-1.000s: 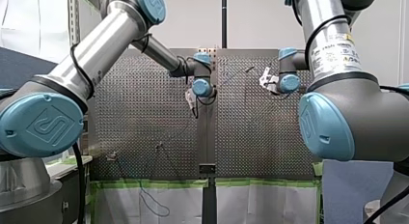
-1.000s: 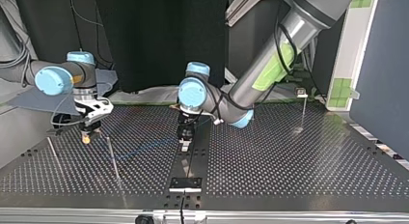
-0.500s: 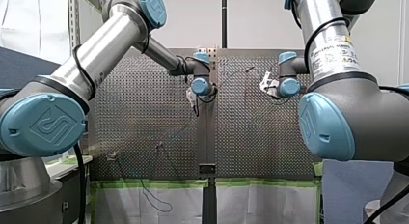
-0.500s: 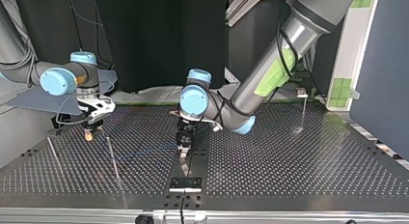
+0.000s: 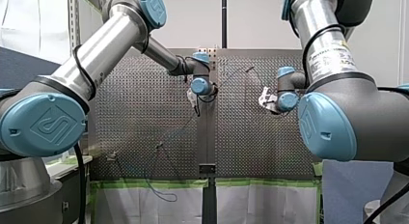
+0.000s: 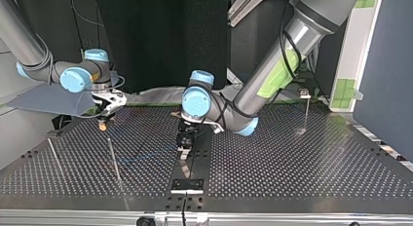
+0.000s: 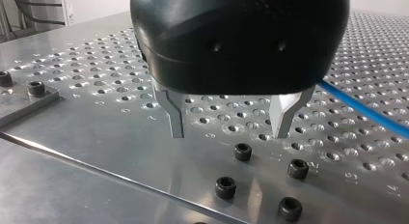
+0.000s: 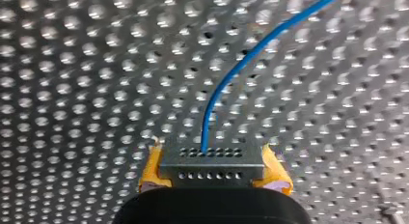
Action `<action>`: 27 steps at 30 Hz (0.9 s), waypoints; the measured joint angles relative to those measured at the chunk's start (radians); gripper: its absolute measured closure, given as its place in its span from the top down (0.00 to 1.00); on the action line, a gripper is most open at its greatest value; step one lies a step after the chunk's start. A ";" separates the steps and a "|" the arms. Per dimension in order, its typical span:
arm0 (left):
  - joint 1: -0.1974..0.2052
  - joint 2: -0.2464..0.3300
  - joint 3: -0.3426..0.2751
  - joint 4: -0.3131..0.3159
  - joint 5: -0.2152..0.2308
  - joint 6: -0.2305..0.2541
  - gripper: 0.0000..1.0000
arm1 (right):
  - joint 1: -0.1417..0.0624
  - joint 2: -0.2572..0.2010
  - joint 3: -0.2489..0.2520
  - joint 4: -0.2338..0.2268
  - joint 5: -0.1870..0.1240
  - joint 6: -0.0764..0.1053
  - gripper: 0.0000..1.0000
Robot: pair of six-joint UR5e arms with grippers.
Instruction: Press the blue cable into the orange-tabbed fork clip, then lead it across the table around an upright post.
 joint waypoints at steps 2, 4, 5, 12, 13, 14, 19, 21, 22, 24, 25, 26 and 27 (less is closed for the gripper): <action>0.000 0.000 0.000 0.000 0.000 -0.001 0.86 | 0.003 0.012 0.002 -0.004 0.001 -0.008 0.00; 0.000 0.000 0.000 0.001 0.000 -0.002 0.86 | 0.005 0.023 0.003 -0.005 0.001 -0.014 0.00; 0.001 0.000 0.000 0.001 -0.001 -0.002 0.86 | 0.006 0.031 0.003 -0.006 0.001 -0.018 0.00; 0.002 0.000 0.000 0.002 -0.003 -0.003 0.86 | 0.011 0.069 0.004 -0.013 0.003 -0.037 0.00; 0.002 0.000 0.000 0.002 -0.003 -0.003 0.86 | 0.011 0.074 0.004 -0.014 0.003 -0.040 0.00; 0.003 0.000 0.000 0.002 -0.003 -0.003 0.86 | 0.010 0.082 0.004 -0.015 0.003 -0.043 0.00; 0.003 0.000 0.000 0.002 -0.004 -0.003 0.86 | 0.003 0.109 0.007 -0.019 0.003 -0.056 0.00; 0.003 0.000 0.000 0.002 -0.004 -0.003 0.86 | -0.001 0.114 0.012 -0.028 0.004 -0.057 0.00; 0.003 0.000 0.000 0.002 -0.005 -0.003 0.86 | -0.002 0.115 0.015 -0.034 0.004 -0.057 0.00; 0.003 0.000 0.000 0.002 -0.005 -0.003 0.86 | -0.006 0.117 0.020 -0.043 0.004 -0.057 0.00; 0.003 0.000 0.000 0.002 -0.005 -0.003 0.86 | -0.007 0.118 0.022 -0.045 0.004 -0.057 0.00; 0.003 0.000 0.000 0.002 -0.006 -0.003 0.86 | -0.008 0.118 0.023 -0.048 0.003 -0.057 0.00; 0.003 0.000 0.000 0.002 -0.006 -0.003 0.86 | -0.009 0.119 0.024 -0.049 0.003 -0.058 0.00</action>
